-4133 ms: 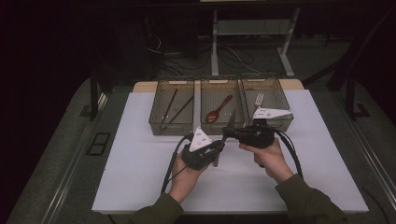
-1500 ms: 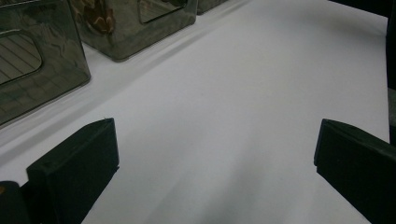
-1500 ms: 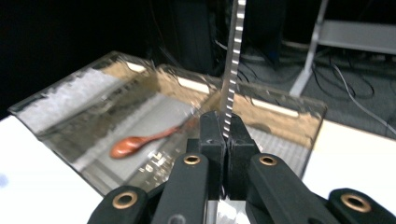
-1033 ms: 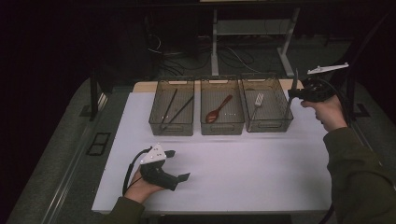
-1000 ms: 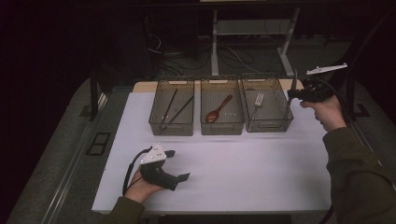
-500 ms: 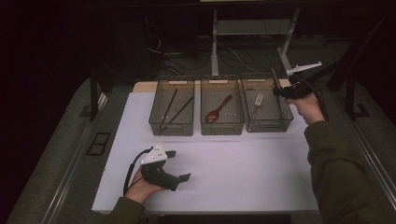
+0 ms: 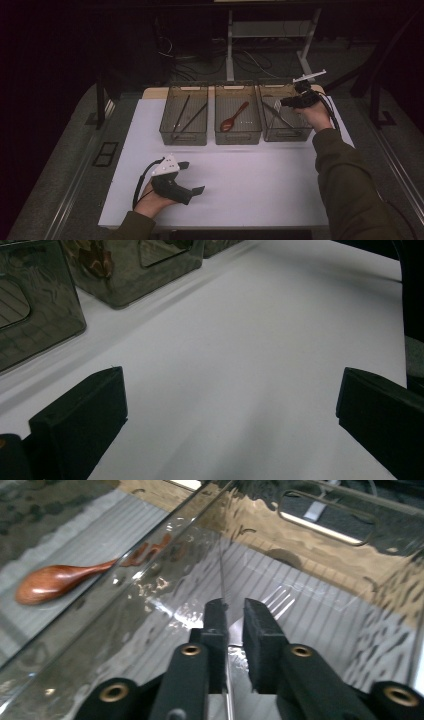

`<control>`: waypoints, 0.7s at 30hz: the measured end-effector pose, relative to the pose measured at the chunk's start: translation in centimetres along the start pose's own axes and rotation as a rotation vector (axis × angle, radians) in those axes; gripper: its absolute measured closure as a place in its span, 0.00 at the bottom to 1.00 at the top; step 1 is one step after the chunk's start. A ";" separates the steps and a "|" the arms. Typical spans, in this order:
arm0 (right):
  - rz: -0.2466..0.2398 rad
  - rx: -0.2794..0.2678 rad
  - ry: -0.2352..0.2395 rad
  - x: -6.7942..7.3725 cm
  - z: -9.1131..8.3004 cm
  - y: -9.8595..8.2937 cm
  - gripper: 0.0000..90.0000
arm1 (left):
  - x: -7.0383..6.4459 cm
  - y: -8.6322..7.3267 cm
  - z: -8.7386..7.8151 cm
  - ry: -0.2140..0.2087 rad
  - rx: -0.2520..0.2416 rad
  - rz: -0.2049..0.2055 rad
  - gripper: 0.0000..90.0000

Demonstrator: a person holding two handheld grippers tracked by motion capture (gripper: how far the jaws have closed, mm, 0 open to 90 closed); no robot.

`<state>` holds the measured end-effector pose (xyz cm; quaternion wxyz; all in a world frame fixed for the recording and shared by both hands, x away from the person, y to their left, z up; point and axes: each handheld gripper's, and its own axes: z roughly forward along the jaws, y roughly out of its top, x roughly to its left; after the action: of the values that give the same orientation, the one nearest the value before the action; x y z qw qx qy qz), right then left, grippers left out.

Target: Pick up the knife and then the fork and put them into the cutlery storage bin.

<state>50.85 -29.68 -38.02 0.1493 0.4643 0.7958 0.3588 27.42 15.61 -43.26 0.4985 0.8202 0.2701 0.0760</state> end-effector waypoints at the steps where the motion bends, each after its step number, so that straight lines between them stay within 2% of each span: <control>1: 0.011 0.001 0.007 0.0 0.0 -0.1 0.81 | 0.0 0.0 0.0 0.000 0.001 0.001 0.00; 4: 0.034 -0.009 0.022 0.0 -0.2 -0.3 0.74 | 0.0 0.0 0.0 -0.001 -0.001 -0.001 0.00; 9: 0.059 -0.064 0.062 0.3 -1.1 -0.6 0.57 | 0.0 0.0 0.0 -0.004 0.001 -0.010 0.00; 14: 0.043 -0.092 0.079 0.9 -2.0 -1.2 0.45 | 0.1 0.1 0.0 0.001 -0.004 -0.012 0.00; 21: 0.000 -0.136 0.077 2.1 -3.7 -2.3 0.39 | 0.1 0.2 0.0 0.012 0.004 -0.015 0.00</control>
<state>46.20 -30.25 -36.92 0.1496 0.4392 0.7748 0.4295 27.58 15.58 -43.14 0.4957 0.8189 0.2791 0.0765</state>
